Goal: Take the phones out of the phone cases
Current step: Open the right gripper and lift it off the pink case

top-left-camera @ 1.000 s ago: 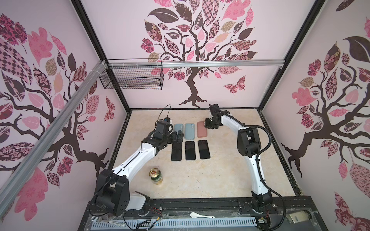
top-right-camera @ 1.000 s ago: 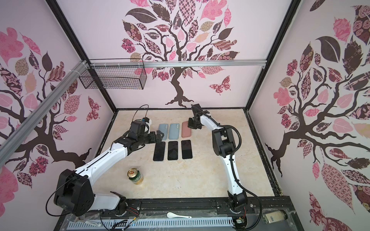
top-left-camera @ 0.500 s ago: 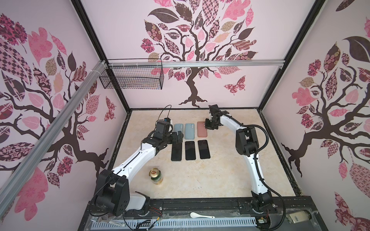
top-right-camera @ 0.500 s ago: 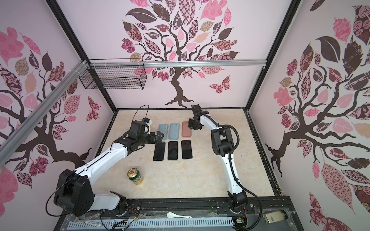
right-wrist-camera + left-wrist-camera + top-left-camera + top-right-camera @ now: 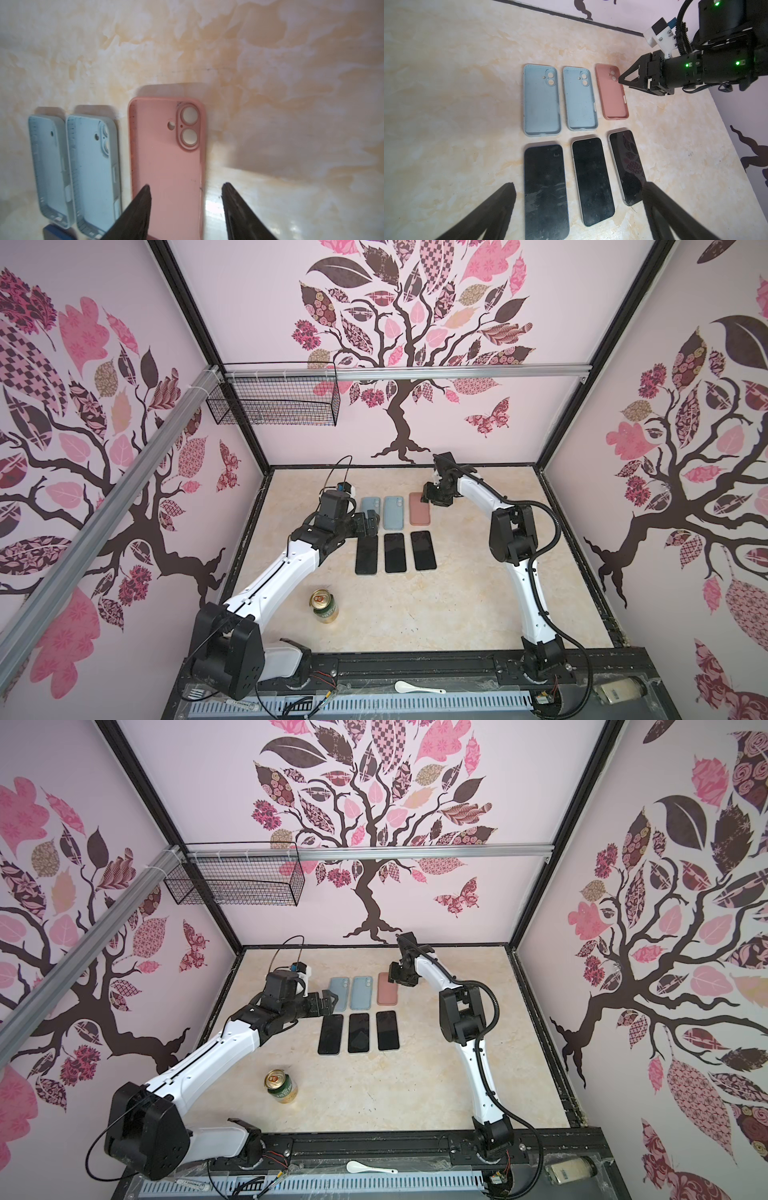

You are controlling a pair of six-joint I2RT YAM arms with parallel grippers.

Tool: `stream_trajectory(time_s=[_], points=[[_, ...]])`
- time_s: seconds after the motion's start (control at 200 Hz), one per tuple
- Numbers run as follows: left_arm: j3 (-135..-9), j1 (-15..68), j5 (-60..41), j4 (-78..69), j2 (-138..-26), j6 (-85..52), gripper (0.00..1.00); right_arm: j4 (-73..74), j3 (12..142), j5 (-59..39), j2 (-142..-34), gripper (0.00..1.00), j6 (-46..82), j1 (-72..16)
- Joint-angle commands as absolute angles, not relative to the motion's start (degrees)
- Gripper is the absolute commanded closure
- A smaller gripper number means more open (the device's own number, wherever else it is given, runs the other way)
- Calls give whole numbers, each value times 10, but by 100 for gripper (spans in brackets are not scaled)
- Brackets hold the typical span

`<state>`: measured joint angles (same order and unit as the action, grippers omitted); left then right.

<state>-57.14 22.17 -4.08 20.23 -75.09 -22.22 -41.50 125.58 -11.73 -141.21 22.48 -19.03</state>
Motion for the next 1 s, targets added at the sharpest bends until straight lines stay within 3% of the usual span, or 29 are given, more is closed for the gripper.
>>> stream_trajectory(time_s=[0.0, 0.14, 0.34, 0.61, 0.76, 0.82, 0.905, 0.995], points=[[-569, 224, -25, 195, -708, -215, 2, -424, 1250, -121, -1330, 32, 224, -190], [-553, 224, -9, 201, -654, -220, 2, -389, 1174, -106, -1237, 15, 215, -190], [-503, 224, 43, 193, -572, -213, 2, -251, 948, -100, -1049, 1, 221, -190], [-427, 223, 158, 171, -495, -209, 2, 17, 588, -31, -801, 0, 221, -189], [-386, 214, 196, 126, -488, -167, 2, 69, 489, 33, -739, 1, 213, -188], [-369, 198, 176, 100, -488, -133, 2, 87, 458, 71, -722, 0, 209, -189], [-334, 153, 69, 40, -482, -81, 2, 124, 418, 109, -698, 0, 192, -188], [-300, 122, 52, -11, -468, -57, 2, 180, 375, 132, -682, 0, 154, -188]])
